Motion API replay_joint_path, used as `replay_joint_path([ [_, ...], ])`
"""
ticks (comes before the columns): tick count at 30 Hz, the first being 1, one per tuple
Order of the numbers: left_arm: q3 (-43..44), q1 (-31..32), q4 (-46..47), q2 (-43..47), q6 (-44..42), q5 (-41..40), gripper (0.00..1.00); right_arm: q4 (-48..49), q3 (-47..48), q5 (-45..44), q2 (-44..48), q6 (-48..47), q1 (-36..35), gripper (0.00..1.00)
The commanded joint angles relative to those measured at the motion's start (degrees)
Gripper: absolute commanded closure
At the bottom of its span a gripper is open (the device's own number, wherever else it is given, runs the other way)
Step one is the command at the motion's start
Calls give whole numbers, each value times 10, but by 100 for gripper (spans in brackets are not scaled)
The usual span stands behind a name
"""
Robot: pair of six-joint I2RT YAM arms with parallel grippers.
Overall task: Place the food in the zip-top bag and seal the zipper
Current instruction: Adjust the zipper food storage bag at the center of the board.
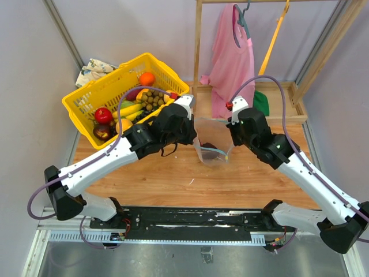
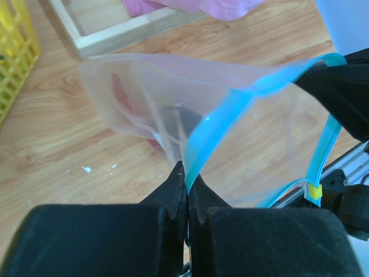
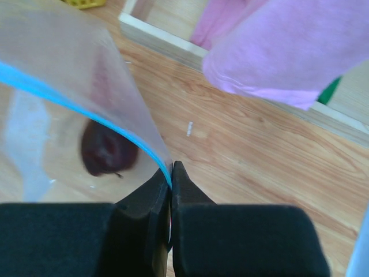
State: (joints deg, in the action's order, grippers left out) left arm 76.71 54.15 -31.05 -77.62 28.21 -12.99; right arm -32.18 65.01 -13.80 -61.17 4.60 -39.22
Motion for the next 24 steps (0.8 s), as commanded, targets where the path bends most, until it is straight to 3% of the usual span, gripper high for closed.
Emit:
replay_joint_path([
  [1, 65, 2, -84, -18, -34, -38, 100, -26, 8, -96, 20, -34, 6, 97],
  [7, 110, 3, -110, -48, -62, -29, 100, -19, 12, -73, 27, -36, 6, 96],
  [18, 80, 3, -44, -64, -70, 20, 100, 2, 2, -5, 39, -40, 6, 75],
  [20, 77, 2, -39, -63, -70, 21, 100, 2, 2, -4, 41, -42, 7, 76],
  [24, 76, 2, -40, -66, -73, 17, 100, -1, 1, -16, 47, -48, 6, 88],
])
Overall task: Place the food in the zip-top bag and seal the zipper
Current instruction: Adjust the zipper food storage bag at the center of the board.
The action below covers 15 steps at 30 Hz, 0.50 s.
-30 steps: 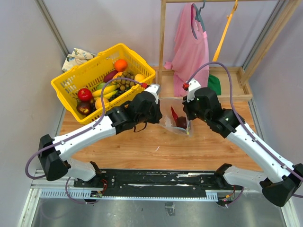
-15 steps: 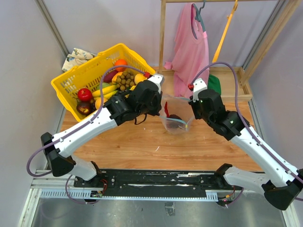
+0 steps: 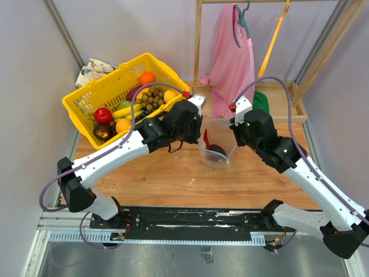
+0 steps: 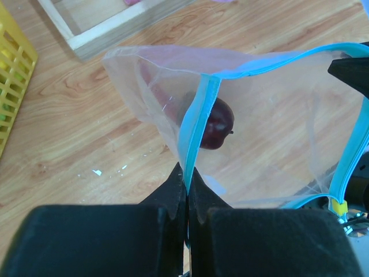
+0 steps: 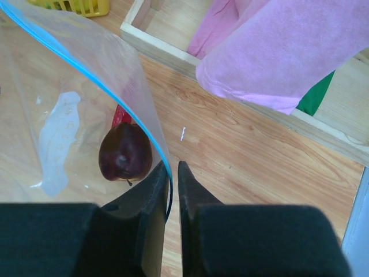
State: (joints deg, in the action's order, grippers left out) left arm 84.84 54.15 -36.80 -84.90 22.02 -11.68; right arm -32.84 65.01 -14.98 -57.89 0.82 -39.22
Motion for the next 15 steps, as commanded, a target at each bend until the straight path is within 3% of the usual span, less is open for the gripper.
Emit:
replay_joint_path([
  [1, -5, 2, 17, 7, -11, 2, 100, 4, 2, -9, 16, -12, 6, 91],
  [4, -4, 2, 21, 9, -12, 1, 100, -4, 8, -33, 21, -16, 7, 99],
  [15, -49, 2, 108, 17, -5, 18, 97, -18, 20, -93, 33, -31, 7, 99],
])
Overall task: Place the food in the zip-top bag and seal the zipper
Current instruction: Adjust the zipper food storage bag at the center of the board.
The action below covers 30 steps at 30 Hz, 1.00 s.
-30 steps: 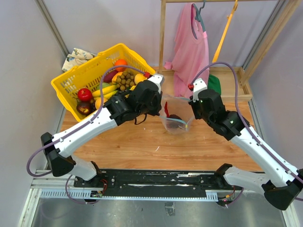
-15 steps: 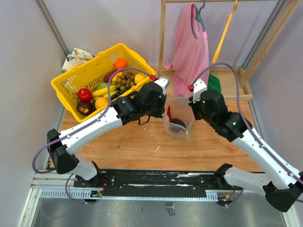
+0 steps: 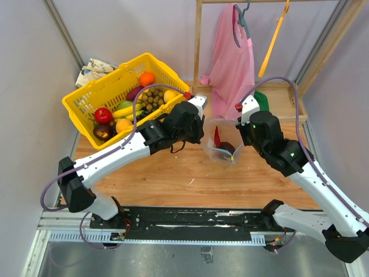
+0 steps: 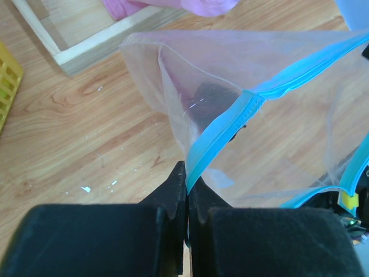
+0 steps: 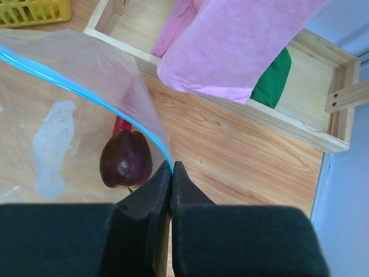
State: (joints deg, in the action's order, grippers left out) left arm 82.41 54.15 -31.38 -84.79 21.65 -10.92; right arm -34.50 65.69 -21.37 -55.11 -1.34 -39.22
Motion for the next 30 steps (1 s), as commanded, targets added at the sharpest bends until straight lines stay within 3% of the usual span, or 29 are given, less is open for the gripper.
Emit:
replay_joint_path([
  [1, -33, 2, 63, 16, 1, 11, 97, 0, 11, -26, 4, -8, 7, 99],
  [6, -57, 2, 90, 15, 13, 33, 89, 7, 0, -7, -10, 1, 7, 99],
  [11, -61, -3, 92, 24, 17, 17, 76, 11, -2, 9, -15, 8, 6, 99],
  [20, -86, -46, 119, 112, 10, -4, 22, 14, -2, 13, -20, 8, 6, 99],
  [23, -85, -71, 119, 132, -12, -7, 11, 14, -1, 14, -22, 9, 6, 99],
  [27, -61, -114, 102, 135, -45, -24, 1, 14, 0, 14, -25, 8, 7, 99],
  [30, -41, -148, 98, 129, -76, -32, 1, 14, -2, 15, -26, 8, 6, 99],
])
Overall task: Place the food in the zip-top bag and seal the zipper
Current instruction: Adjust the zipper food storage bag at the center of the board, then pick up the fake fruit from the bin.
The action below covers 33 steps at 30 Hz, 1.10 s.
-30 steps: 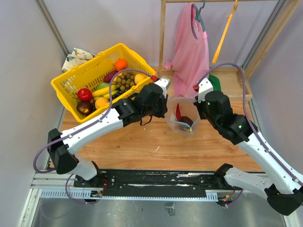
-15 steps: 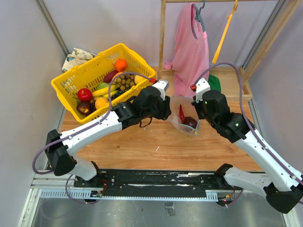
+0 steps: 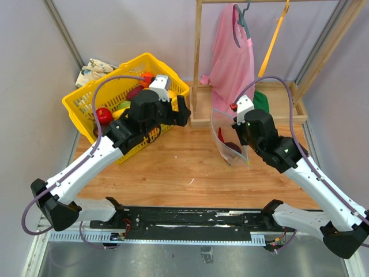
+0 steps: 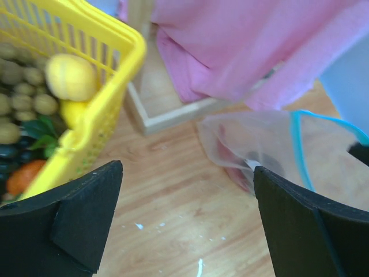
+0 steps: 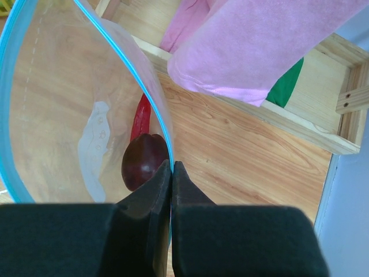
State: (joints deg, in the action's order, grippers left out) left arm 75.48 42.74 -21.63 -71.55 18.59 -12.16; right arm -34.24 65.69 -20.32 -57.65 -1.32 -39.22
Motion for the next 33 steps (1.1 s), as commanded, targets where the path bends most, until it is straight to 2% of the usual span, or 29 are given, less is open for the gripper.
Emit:
replay_joint_path([
  [1, 34, -49, 1, -7, -52, -16, 1, 11, -1, 5, -2, 8, 6, 99],
  [6, 85, -136, 4, -55, -79, 45, 1, 11, 1, 8, -5, 8, 6, 99],
  [12, 155, -190, -6, -149, -81, 89, 12, 7, 9, 7, -2, 7, 6, 99],
  [20, 206, -225, -20, -247, -64, 131, 23, -27, 37, -26, 5, -10, 6, 99],
  [27, 230, -234, -18, -297, -66, 154, 28, -52, 53, -83, 10, -24, 6, 99],
  [33, 260, -243, -20, -350, -65, 182, 34, -51, 49, -81, 8, -25, 6, 99],
])
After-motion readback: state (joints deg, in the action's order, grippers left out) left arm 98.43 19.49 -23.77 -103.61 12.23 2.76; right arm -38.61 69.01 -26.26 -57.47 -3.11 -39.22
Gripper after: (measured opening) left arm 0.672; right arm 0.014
